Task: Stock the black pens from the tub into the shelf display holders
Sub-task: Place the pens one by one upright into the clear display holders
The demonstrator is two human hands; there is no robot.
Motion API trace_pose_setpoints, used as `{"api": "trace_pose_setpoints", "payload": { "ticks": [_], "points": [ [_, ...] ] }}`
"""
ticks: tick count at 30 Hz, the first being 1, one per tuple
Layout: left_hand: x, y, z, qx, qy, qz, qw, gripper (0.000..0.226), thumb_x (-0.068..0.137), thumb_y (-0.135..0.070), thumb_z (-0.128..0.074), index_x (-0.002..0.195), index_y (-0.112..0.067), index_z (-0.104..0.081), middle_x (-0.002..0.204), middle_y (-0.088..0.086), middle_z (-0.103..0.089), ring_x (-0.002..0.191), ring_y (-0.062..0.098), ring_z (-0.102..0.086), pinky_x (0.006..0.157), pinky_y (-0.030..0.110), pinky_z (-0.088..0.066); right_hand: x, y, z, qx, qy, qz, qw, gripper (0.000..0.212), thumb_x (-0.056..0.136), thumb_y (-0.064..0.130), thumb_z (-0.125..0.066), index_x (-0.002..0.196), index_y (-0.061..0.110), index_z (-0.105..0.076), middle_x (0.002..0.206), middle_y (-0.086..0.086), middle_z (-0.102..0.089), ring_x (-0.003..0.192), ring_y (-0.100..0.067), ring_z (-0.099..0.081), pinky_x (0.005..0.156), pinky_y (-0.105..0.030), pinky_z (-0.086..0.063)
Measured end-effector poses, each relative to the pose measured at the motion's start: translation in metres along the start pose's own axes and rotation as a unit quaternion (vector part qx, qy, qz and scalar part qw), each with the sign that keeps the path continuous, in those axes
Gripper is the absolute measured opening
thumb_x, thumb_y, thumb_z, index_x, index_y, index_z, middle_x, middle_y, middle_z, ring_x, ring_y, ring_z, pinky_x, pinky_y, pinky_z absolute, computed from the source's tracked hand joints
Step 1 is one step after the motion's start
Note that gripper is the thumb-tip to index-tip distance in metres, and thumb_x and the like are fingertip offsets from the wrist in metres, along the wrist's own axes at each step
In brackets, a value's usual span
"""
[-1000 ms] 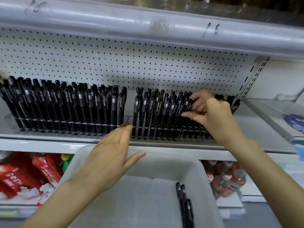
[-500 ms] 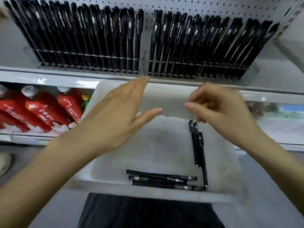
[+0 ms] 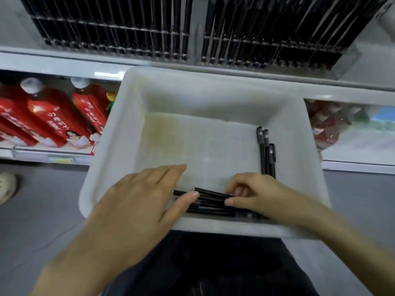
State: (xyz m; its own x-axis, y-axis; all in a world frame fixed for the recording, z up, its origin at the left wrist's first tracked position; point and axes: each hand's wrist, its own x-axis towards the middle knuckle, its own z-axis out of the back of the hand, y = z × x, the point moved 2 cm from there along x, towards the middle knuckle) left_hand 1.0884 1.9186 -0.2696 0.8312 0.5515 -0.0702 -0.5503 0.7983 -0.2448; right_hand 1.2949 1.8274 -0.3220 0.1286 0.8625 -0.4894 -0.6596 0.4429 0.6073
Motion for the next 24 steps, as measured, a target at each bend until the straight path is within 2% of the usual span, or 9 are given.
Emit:
{"api": "trace_pose_setpoints", "payload": {
  "ticks": [3, 5, 7, 8, 11, 13, 16, 20, 24],
  "points": [
    [0.000, -0.002, 0.002, -0.017, 0.039, 0.021, 0.999, 0.059, 0.096, -0.057, -0.016, 0.125, -0.027, -0.058, 0.109, -0.016, -0.067, 0.088, 0.005, -0.067, 0.068, 0.024, -0.053, 0.004, -0.002, 0.000, 0.008, 0.003, -0.024, 1.000, 0.023, 0.080, 0.038, -0.071, 0.093, 0.021, -0.062, 0.080, 0.009, -0.062, 0.074, -0.004, -0.059, 0.077, -0.022, -0.051],
    [0.001, -0.004, 0.003, -0.024, 0.039, 0.025, 0.999, 0.076, 0.085, -0.067, 0.006, 0.140, -0.037, -0.037, 0.125, -0.022, -0.056, 0.102, 0.004, -0.061, 0.080, 0.026, -0.050, 0.007, -0.004, -0.002, 0.014, 0.019, -0.037, 0.999, 0.024, 0.078, 0.039, -0.073, 0.090, 0.021, -0.063, 0.076, 0.010, -0.061, 0.069, -0.003, -0.057, 0.076, -0.024, -0.052],
    [-0.004, -0.002, -0.005, -0.004, 0.029, 0.013, 0.999, 0.088, 0.068, -0.070, 0.023, 0.144, -0.044, -0.013, 0.134, -0.027, -0.042, 0.111, 0.002, -0.055, 0.087, 0.024, -0.046, 0.009, -0.006, -0.006, 0.005, 0.032, -0.038, 0.999, 0.022, 0.078, 0.039, -0.073, 0.086, 0.021, -0.063, 0.073, 0.011, -0.060, 0.066, 0.000, -0.055, 0.072, -0.023, -0.051],
    [-0.005, -0.003, -0.005, 0.001, 0.029, 0.013, 1.000, 0.090, 0.065, -0.071, 0.026, 0.144, -0.045, -0.011, 0.133, -0.028, -0.042, 0.110, 0.002, -0.055, 0.085, 0.024, -0.047, 0.010, -0.006, -0.007, -0.001, 0.032, -0.035, 0.999, 0.021, 0.079, 0.039, -0.072, 0.085, 0.021, -0.063, 0.072, 0.012, -0.059, 0.064, 0.001, -0.054, 0.068, -0.021, -0.049],
    [-0.008, -0.001, -0.009, -0.033, 0.000, 0.031, 0.999, 0.087, 0.076, -0.073, 0.017, 0.140, -0.042, -0.033, 0.120, -0.024, -0.057, 0.095, 0.004, -0.063, 0.070, 0.029, -0.050, 0.009, -0.008, -0.008, -0.001, 0.027, -0.028, 0.999, 0.015, 0.081, 0.034, -0.071, 0.082, 0.022, -0.062, 0.071, 0.011, -0.060, 0.059, 0.007, -0.053, 0.061, -0.014, -0.045],
    [-0.010, -0.003, -0.009, -0.046, -0.003, 0.038, 0.998, 0.084, 0.080, -0.072, 0.013, 0.137, -0.041, -0.039, 0.115, -0.025, -0.059, 0.089, 0.004, -0.064, 0.065, 0.028, -0.048, 0.009, -0.008, -0.008, 0.000, 0.030, -0.019, 0.999, 0.014, 0.081, 0.032, -0.071, 0.080, 0.023, -0.061, 0.072, 0.011, -0.060, 0.059, 0.008, -0.053, 0.060, -0.013, -0.044],
    [-0.014, -0.004, -0.010, -0.036, 0.012, 0.041, 0.998, 0.089, 0.072, -0.072, 0.022, 0.142, -0.044, -0.025, 0.124, -0.027, -0.051, 0.100, 0.001, -0.059, 0.075, 0.026, -0.049, 0.009, -0.006, -0.005, 0.018, 0.018, -0.009, 1.000, 0.015, 0.078, 0.029, -0.074, 0.077, 0.023, -0.061, 0.072, 0.010, -0.062, 0.063, 0.004, -0.056, 0.061, -0.012, -0.046],
    [-0.013, -0.004, -0.008, -0.007, 0.054, 0.053, 0.997, 0.090, 0.062, -0.068, 0.030, 0.141, -0.047, -0.006, 0.129, -0.029, -0.042, 0.111, 0.000, -0.052, 0.084, 0.022, -0.044, 0.009, -0.001, 0.008, 0.062, -0.054, 0.017, 0.997, 0.015, 0.074, 0.025, -0.078, 0.074, 0.022, -0.064, 0.078, 0.002, -0.069, 0.076, -0.009, -0.065, 0.077, -0.026, -0.053],
    [-0.009, -0.001, -0.003, -0.029, 0.065, 0.054, 0.996, 0.088, 0.061, -0.071, 0.027, 0.140, -0.049, -0.004, 0.131, -0.030, -0.040, 0.115, 0.000, -0.049, 0.085, 0.021, -0.040, 0.001, 0.017, 0.030, 0.214, -0.120, 0.080, 0.966, 0.011, 0.072, 0.007, -0.077, 0.074, 0.009, -0.066, 0.070, -0.006, -0.069, 0.063, -0.013, -0.065, 0.061, -0.018, -0.051]
  ]
}}
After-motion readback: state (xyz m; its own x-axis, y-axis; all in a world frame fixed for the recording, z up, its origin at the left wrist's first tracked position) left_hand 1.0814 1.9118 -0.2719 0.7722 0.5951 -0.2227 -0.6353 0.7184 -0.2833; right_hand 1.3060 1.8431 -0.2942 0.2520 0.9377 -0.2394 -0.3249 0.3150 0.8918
